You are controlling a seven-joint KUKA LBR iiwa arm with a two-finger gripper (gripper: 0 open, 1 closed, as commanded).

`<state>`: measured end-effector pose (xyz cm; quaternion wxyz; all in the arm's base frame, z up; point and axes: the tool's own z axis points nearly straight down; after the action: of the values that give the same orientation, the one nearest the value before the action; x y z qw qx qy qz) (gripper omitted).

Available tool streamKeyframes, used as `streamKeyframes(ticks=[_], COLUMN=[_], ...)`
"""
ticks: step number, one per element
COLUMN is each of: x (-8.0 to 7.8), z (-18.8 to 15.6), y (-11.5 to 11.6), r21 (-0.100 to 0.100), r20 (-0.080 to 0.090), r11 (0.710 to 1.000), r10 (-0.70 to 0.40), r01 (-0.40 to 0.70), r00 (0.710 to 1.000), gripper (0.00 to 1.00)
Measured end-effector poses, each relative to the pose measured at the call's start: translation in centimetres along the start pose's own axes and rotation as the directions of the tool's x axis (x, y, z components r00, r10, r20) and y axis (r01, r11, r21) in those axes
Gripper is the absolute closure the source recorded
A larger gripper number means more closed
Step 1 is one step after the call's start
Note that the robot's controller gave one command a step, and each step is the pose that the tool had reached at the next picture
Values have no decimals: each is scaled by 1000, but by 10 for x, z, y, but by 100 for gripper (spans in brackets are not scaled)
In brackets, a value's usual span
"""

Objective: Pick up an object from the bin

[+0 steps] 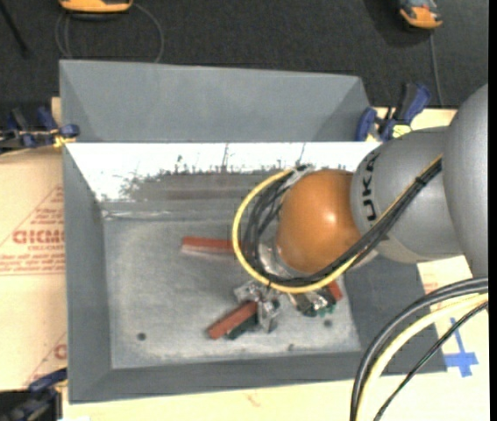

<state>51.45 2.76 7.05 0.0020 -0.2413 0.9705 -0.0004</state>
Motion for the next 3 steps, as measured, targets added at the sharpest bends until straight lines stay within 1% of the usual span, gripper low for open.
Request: streamKeyframes(ticks=[2, 3], x=[1, 0], z=[-14, -25], y=[0, 0], r21=[-2, -1], r20=[-5, -3], r11=[1000, 1000], r10=[1, 1], r01=[-1, -1], r00=[1000, 1000], gripper=[100, 100])
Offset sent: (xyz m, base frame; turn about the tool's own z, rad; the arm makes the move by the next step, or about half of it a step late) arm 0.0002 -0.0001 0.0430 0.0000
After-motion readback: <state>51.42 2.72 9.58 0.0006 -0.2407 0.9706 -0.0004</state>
